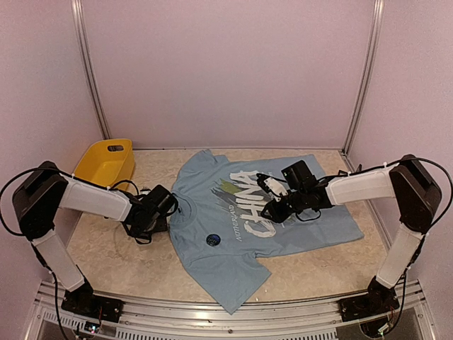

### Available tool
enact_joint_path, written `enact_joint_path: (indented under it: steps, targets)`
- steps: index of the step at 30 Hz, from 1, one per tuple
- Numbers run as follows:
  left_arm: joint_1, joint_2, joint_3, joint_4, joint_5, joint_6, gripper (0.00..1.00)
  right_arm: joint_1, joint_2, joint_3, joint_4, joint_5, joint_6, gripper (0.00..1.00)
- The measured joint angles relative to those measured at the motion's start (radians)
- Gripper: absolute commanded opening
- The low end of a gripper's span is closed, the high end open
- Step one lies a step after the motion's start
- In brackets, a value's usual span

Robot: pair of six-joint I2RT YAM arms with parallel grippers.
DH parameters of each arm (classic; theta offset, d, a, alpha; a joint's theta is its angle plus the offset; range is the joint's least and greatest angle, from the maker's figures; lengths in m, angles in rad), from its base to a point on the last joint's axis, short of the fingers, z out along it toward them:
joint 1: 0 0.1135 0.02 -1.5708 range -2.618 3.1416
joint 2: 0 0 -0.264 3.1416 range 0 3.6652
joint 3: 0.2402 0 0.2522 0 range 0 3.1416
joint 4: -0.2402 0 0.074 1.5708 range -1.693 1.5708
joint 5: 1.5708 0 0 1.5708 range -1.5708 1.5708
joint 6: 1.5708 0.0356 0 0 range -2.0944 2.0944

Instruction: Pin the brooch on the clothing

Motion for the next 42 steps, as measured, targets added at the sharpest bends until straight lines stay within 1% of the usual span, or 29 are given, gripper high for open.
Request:
enact_joint_path:
  steps: [3, 5, 6, 8, 9, 20, 22, 26, 29, 33, 36, 42]
  targets:
    - [0.001, 0.011, 0.001, 0.0, 0.0, 0.002, 0.65, 0.0, 0.004, 0.003, -0.009, -0.005, -0.003, 0.32]
    - [0.002, 0.011, 0.001, 0.0, 0.002, 0.002, 0.57, 0.0, 0.005, 0.005, -0.012, -0.008, -0.003, 0.32]
    - [0.003, 0.011, 0.001, 0.001, 0.004, -0.001, 0.5, 0.0, 0.005, 0.006, -0.013, -0.008, -0.003, 0.32]
    - [0.003, 0.012, 0.001, 0.001, 0.008, -0.004, 0.4, 0.0, 0.005, 0.007, -0.013, -0.009, -0.003, 0.32]
    - [0.004, 0.012, 0.001, 0.0, 0.01, -0.005, 0.39, 0.0, 0.005, 0.008, -0.013, -0.01, -0.003, 0.32]
    - [0.001, 0.011, 0.006, -0.024, 0.01, -0.005, 0.37, 0.0, 0.006, 0.01, -0.021, -0.026, -0.003, 0.32]
    - [-0.001, 0.01, 0.007, -0.031, 0.005, -0.005, 0.38, 0.0, 0.006, 0.01, -0.023, -0.027, -0.003, 0.32]
    - [-0.006, 0.001, 0.007, -0.044, -0.007, -0.005, 0.46, 0.0, 0.014, 0.013, -0.029, -0.03, -0.003, 0.32]
    - [-0.007, -0.009, 0.011, -0.053, -0.012, -0.005, 0.46, 0.0, 0.022, 0.015, -0.034, -0.032, -0.003, 0.32]
    - [-0.007, -0.011, 0.014, -0.062, -0.015, -0.006, 0.39, 0.0, 0.023, 0.015, -0.037, -0.035, -0.003, 0.32]
    - [-0.007, -0.011, 0.014, -0.068, -0.015, -0.006, 0.28, 0.0, 0.024, 0.018, -0.038, -0.037, -0.003, 0.32]
    - [-0.007, -0.012, 0.015, -0.071, -0.018, -0.006, 0.13, 0.0, 0.026, 0.024, -0.04, -0.046, -0.003, 0.32]
